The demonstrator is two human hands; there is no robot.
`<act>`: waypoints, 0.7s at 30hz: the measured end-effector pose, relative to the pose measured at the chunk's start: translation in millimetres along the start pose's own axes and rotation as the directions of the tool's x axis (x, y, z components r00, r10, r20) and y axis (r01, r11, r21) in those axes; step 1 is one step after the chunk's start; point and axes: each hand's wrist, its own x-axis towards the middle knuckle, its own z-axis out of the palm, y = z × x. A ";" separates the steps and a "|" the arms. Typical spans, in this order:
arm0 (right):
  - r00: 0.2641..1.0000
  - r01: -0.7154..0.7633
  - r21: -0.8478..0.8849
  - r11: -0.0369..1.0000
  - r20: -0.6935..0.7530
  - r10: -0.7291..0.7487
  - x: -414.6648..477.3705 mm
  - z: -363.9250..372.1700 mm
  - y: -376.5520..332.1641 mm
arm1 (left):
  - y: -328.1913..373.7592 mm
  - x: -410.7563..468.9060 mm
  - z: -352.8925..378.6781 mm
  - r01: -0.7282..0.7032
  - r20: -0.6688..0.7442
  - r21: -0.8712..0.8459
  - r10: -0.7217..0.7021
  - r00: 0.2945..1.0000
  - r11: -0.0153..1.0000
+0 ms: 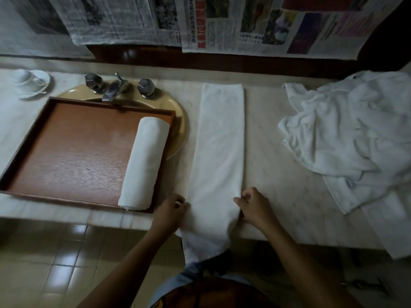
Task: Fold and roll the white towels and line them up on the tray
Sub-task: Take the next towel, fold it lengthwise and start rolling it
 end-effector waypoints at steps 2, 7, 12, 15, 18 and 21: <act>0.998 -0.058 0.095 0.994 0.029 0.055 -0.3 1.3 3.7 | -2.0 -7.3 4.5 -0.080 -0.092 0.162 0.096 0.991 0.984; 0.989 -0.053 0.018 0.998 0.137 0.050 -0.2 -0.1 8.3 | -11.7 -35.5 12.9 -0.151 -0.155 0.095 0.164 0.974 0.984; 0.977 0.013 -0.050 0.999 0.215 -0.002 -1.6 -0.6 13.5 | -23.3 -48.6 26.8 -0.115 -0.223 0.108 0.137 0.965 0.987; 0.984 0.005 0.058 0.998 0.175 -0.015 -5.3 -0.9 16.4 | -22.4 -47.7 25.3 -0.128 -0.219 -0.021 0.121 0.968 0.991; 0.986 -0.011 0.119 0.993 0.169 -0.010 -8.5 1.0 22.3 | -21.1 -51.5 24.6 -0.131 -0.264 -0.011 0.123 0.957 0.991; 0.994 0.008 0.164 0.986 0.104 -0.026 -14.1 3.8 31.6 | -25.3 -53.9 29.4 -0.094 -0.261 0.056 0.105 0.960 0.994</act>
